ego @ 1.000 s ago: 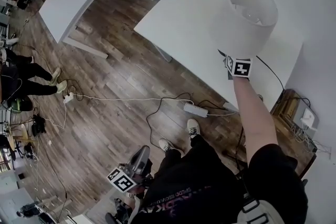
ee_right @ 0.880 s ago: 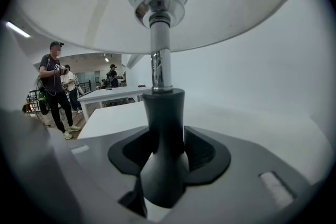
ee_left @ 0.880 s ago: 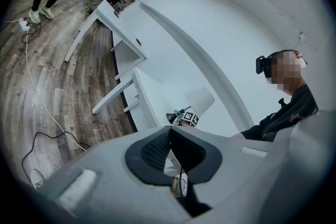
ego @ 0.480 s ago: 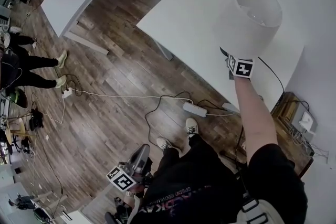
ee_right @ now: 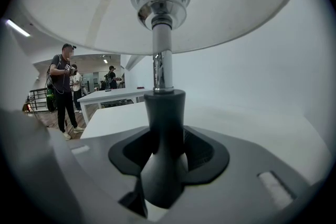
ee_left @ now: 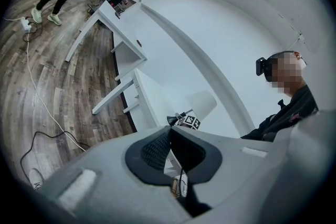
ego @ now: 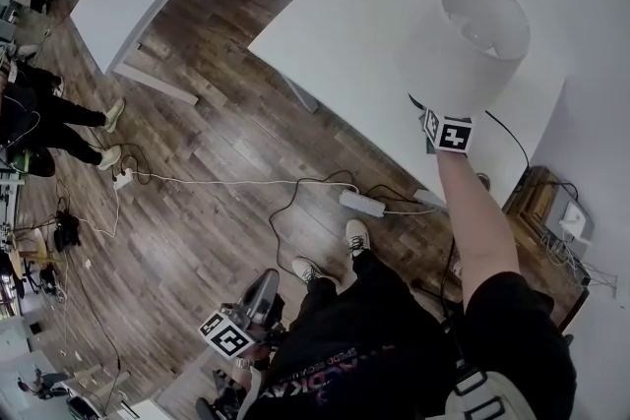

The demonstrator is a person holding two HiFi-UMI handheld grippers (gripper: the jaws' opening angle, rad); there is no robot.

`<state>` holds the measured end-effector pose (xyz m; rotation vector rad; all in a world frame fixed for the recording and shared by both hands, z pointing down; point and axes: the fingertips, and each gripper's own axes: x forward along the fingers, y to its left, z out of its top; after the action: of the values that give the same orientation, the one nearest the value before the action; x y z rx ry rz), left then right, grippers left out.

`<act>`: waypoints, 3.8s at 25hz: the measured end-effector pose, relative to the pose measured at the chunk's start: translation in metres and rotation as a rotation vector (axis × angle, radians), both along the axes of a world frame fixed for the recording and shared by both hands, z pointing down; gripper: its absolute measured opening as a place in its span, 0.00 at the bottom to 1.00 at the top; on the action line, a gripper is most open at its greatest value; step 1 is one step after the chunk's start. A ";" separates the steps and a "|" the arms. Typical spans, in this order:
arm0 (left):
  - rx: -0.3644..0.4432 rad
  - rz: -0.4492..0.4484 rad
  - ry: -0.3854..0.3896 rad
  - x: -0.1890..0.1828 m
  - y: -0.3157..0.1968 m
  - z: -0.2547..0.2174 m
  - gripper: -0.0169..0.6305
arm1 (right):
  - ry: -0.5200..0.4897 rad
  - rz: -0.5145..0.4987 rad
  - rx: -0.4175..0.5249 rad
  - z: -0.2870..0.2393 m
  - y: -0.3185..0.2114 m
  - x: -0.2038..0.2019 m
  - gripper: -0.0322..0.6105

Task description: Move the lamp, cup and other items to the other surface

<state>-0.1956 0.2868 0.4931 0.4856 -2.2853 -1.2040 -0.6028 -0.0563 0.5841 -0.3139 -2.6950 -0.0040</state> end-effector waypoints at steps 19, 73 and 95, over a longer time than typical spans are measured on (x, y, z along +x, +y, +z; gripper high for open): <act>0.063 0.147 -0.080 -0.011 0.007 -0.007 0.02 | -0.055 0.075 0.033 -0.059 -0.028 0.055 0.31; 0.260 1.001 -0.151 0.111 -0.075 -0.030 0.02 | -0.138 0.881 0.142 -0.223 -0.235 0.602 0.31; 0.236 1.112 -0.125 0.201 -0.279 -0.034 0.02 | -0.180 1.029 0.147 -0.237 -0.449 0.766 0.31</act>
<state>0.0054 0.0078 0.4593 1.6555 -1.4797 -0.8238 0.1627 -0.5057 0.3474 1.1581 -2.6832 0.0742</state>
